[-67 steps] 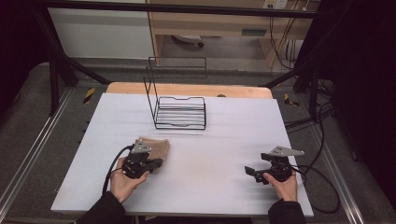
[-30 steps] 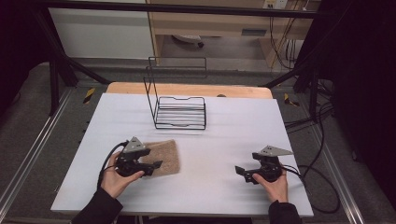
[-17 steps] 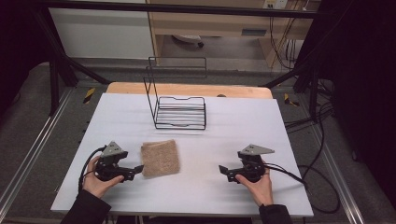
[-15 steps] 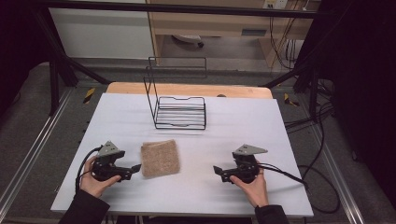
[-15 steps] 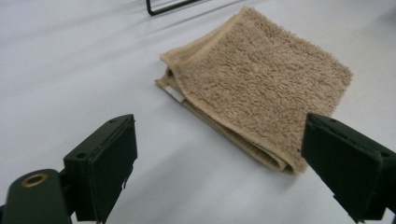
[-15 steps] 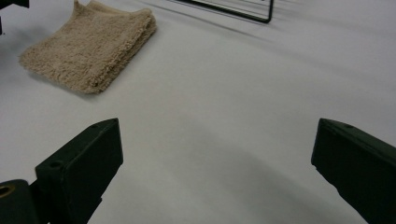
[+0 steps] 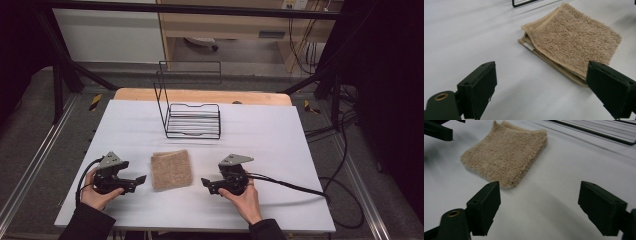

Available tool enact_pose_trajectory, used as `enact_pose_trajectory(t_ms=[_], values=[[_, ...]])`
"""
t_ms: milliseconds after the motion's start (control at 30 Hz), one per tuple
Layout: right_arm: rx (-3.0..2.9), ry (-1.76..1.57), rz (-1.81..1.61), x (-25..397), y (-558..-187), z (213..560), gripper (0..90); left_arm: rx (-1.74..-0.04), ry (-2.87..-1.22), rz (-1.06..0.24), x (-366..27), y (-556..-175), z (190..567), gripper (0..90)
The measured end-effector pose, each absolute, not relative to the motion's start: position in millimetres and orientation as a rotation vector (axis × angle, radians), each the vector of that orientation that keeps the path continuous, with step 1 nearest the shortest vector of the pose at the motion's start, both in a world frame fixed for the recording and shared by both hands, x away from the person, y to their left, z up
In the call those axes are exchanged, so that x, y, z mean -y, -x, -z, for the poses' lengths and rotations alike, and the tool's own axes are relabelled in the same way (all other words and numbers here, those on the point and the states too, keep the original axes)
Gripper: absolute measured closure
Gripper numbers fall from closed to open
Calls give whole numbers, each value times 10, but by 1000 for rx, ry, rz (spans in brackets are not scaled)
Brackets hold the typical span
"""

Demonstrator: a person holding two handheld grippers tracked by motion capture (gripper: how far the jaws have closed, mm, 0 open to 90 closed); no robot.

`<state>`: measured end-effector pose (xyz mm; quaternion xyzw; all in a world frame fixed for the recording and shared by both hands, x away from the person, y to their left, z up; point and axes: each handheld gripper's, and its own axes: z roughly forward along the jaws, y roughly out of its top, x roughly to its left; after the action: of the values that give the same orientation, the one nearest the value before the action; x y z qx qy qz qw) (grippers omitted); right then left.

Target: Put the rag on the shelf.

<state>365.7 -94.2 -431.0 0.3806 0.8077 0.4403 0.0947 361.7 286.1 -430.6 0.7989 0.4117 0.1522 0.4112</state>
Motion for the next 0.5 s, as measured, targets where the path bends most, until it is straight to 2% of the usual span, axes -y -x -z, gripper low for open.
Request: enact_pose_trajectory(t_ms=[67,200,267,333,367,400,467,500], values=[[-2406,-1131,-1311,844,-3670,4312,232,-1038,-2009,-385,-2881,-3620,4307,101],[-2424,-1112,-1298,639,-3694,4345,348,-1038,-2010,-387,-2888,-3619,4313,101],[-2429,-1113,-1294,604,-3700,4356,367,-1036,-2013,-386,-2883,-3619,4316,101],[-2444,-1107,-1277,515,-3709,4397,439,-1035,-2013,-385,-2877,-3618,4316,101],[-2444,-1107,-1277,515,-3709,4397,439,-1032,-2016,-386,-2873,-3616,4316,101],[-2448,-1134,-1272,478,-3718,4424,496,-1030,-2017,-388,-2867,-3613,4315,101],[-2447,-1140,-1272,463,-3723,4440,516,-1026,-2017,-388,-2852,-3608,4318,101],[-2455,-1154,-1272,434,-3725,4464,556,-1024,-2018,-388,-2847,-3608,4319,101]])
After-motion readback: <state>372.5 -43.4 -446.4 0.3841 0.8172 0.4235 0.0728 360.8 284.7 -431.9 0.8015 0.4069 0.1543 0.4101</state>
